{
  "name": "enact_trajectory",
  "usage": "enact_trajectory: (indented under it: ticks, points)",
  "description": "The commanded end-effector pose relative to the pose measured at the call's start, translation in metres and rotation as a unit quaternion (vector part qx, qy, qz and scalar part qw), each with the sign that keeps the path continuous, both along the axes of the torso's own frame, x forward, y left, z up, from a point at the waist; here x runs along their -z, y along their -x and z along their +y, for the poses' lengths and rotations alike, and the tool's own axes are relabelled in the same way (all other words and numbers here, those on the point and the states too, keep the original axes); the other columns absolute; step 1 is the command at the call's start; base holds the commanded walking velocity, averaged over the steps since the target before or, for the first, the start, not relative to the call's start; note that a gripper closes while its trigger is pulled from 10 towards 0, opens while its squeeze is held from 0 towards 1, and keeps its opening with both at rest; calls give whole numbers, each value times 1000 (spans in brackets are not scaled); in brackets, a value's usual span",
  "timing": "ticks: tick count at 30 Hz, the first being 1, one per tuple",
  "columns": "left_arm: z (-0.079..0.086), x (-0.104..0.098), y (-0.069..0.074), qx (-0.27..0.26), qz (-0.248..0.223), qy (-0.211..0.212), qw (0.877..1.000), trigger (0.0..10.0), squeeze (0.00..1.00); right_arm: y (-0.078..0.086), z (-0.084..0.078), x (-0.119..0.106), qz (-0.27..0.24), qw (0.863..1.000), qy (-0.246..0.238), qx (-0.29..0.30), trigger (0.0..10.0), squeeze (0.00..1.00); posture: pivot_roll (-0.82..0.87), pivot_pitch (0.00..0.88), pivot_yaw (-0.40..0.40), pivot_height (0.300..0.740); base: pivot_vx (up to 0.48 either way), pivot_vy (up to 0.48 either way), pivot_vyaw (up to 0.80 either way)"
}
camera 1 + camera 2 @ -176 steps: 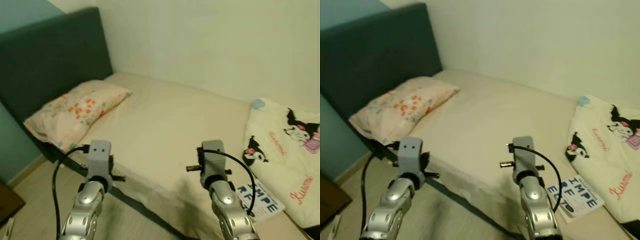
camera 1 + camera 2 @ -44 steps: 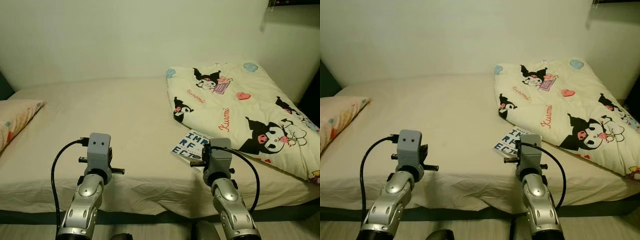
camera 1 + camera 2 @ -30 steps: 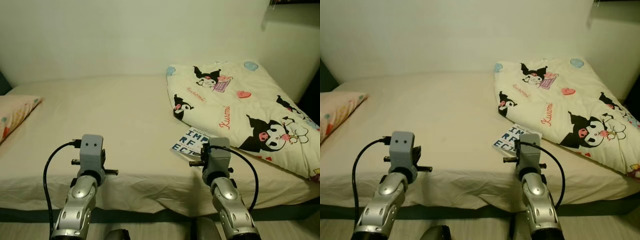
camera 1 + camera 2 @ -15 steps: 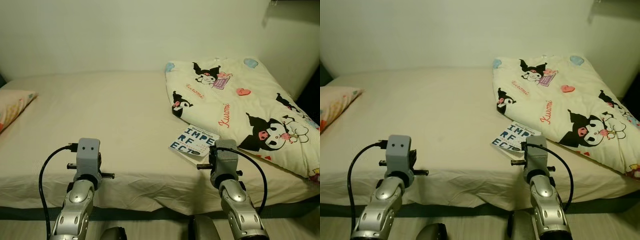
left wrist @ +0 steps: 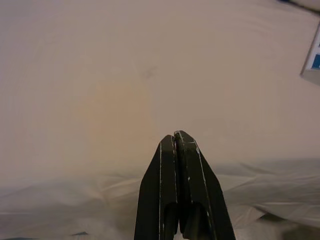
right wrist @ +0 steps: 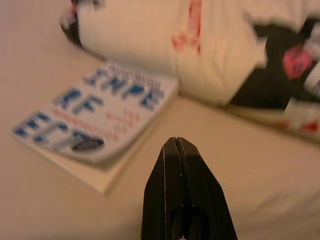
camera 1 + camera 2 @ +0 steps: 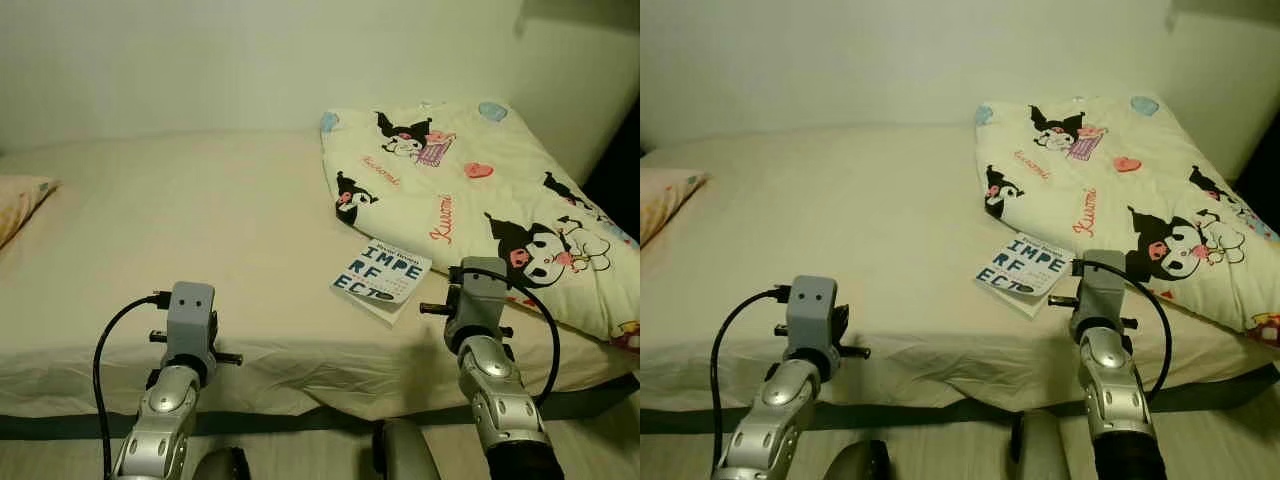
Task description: Clean up the room
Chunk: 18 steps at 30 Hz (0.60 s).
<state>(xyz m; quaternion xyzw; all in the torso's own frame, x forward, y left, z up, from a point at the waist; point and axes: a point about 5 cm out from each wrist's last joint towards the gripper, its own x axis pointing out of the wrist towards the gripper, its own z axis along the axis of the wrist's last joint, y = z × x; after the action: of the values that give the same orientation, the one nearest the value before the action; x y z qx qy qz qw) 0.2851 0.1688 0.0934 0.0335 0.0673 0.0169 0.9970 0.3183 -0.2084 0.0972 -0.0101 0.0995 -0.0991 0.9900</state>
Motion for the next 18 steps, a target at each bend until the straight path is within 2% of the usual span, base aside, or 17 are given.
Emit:
enact_trajectory:
  ticks: [1, 6, 10, 15, 18]
  points:
    - [6, 5, 4, -3, 8, -5, 1000, 10000, 0, 4, 1, 10, 21, 1000, -17, 7, 10000, 0, -128, 200, 45, 545, 0, 0, 0]
    - [7, 5, 6, -8, 12, -1, 1000, 10000, 0, 7, 1, 12, 21, 999, -33, 8, 10000, 0, -118, 199, 49, 545, 0, 0, 0]
    - [7, 2, 4, -9, 6, -5, 1000, 10000, 0, -9, -2, 5, 4, 997, -67, 23, 10000, 0, -117, 196, 48, 545, 0, 0, 0]
    - [7, 0, 4, -7, 2, -6, 1000, 10000, 0, -17, -4, 2, 2, 996, -83, 28, 10000, 0, -101, 205, 52, 540, 0, 0, 0]
    - [10, -5, 4, -7, -7, -15, 1000, 10000, 0, -27, -4, -3, 0, 996, -87, 25, 10000, 0, -78, 223, 46, 520, 0, 0, 0]
